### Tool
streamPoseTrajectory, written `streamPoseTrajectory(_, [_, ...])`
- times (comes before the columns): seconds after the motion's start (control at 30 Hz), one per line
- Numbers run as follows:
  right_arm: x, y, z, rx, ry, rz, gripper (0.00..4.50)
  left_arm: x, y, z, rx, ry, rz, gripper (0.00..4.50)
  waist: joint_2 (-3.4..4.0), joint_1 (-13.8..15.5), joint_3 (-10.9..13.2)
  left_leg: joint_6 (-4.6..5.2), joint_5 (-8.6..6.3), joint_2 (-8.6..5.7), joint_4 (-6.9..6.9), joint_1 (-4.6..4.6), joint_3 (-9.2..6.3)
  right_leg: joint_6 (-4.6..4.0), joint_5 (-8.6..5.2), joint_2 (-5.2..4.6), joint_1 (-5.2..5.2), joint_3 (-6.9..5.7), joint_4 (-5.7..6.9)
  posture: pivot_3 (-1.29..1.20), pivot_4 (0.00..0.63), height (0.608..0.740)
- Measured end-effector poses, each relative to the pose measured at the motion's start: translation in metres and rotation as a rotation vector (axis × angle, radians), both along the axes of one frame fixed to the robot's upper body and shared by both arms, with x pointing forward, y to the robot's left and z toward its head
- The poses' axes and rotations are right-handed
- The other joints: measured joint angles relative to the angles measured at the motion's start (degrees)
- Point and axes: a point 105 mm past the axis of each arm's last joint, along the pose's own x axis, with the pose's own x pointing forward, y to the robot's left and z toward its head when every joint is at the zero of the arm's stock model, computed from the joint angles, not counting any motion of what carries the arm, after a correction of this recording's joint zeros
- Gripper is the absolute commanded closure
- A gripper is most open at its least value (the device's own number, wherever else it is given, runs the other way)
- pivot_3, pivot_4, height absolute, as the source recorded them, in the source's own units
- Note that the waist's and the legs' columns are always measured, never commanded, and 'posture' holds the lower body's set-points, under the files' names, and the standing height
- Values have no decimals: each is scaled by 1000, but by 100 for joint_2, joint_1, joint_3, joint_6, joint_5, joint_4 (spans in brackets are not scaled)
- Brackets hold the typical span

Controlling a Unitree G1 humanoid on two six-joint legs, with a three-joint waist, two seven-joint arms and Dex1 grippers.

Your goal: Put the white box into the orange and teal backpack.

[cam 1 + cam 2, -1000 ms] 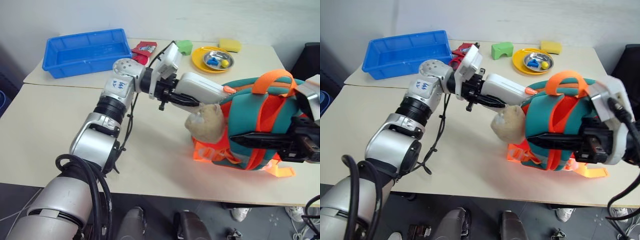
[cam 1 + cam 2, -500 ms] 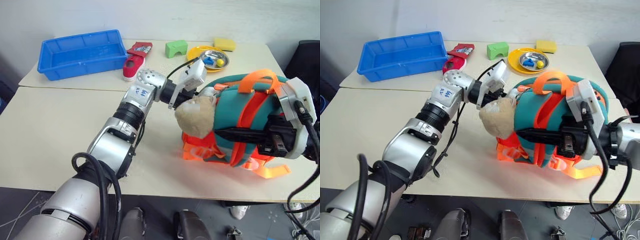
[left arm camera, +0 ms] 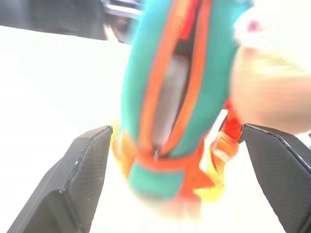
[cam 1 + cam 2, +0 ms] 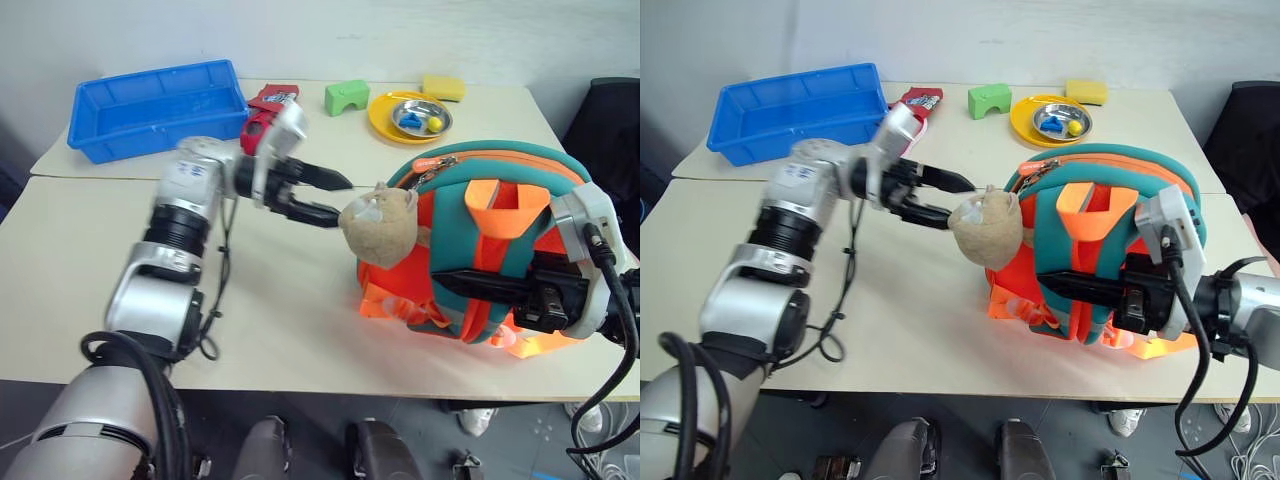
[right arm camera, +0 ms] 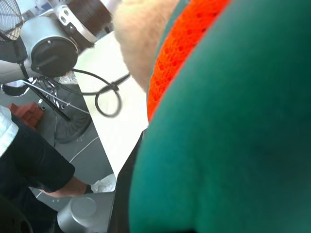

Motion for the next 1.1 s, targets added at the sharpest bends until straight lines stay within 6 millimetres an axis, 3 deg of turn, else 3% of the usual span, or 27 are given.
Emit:
streamPoseTrajectory(0.07, [0,0,1,3,-6,-4,4500,-8,3,16,-47,6,-17,52,-1,68,0,1,0,-5,8,-2,-5,0,0,-10,7,-10,-2,0,150,740])
streamPoseTrajectory(0.17, [0,0,2,10,-10,-2,4500,-32,-11,32,-84,-27,-125,52,-1,132,0,2,-1,-11,17,-8,-12,2,1,-19,16,-15,-8,0,150,740])
streamPoseTrajectory(0.27, [0,0,2,10,-8,-3,4500,-51,-34,14,-16,-104,-202,52,1,142,-1,2,-1,-12,16,8,-12,3,2,-17,34,-14,-15,0,150,740])
streamPoseTrajectory(0.33, [0,0,3,8,-14,-5,4500,-52,-57,-4,-1,-92,-200,52,1,157,0,3,0,-10,18,12,-15,3,2,-13,35,-16,-32,0,150,740])
streamPoseTrajectory(0.4, [0,2,6,10,-33,-4,4500,-51,-77,-7,-16,-92,-177,52,-1,162,0,6,1,-10,19,9,-16,3,2,-11,32,-16,-30,0,150,740])
streamPoseTrajectory(0.5, [-2,6,7,16,-42,-5,4500,-47,-85,-4,-7,-134,-133,52,1,140,-1,5,1,-9,6,13,-15,3,2,-5,31,-15,-31,0,150,740])
streamPoseTrajectory(0.6, [-6,9,1,5,-28,1,4500,-40,-86,-6,1,-172,-101,585,1,140,-1,5,1,-7,3,12,-15,3,2,-2,29,-17,-20,0,150,740])
streamPoseTrajectory(0.83, [-5,7,-3,21,-35,-40,4500,-27,-77,-6,-11,-141,-61,2697,1,160,-1,5,1,-9,8,12,-13,3,2,-5,31,-16,-33,0,150,740])
streamPoseTrajectory(0.97, [-7,0,-5,15,-40,-57,4500,-18,-57,-10,22,-159,-32,3765,1,158,-1,4,2,-9,8,14,-12,3,2,-3,30,-14,-33,0,150,740])
streamPoseTrajectory(1.1, [-10,-13,-1,19,-51,-78,4500,9,-32,-9,119,-225,76,4023,1,164,0,6,1,-9,7,15,-10,3,2,0,29,-14,-36,0,150,740])
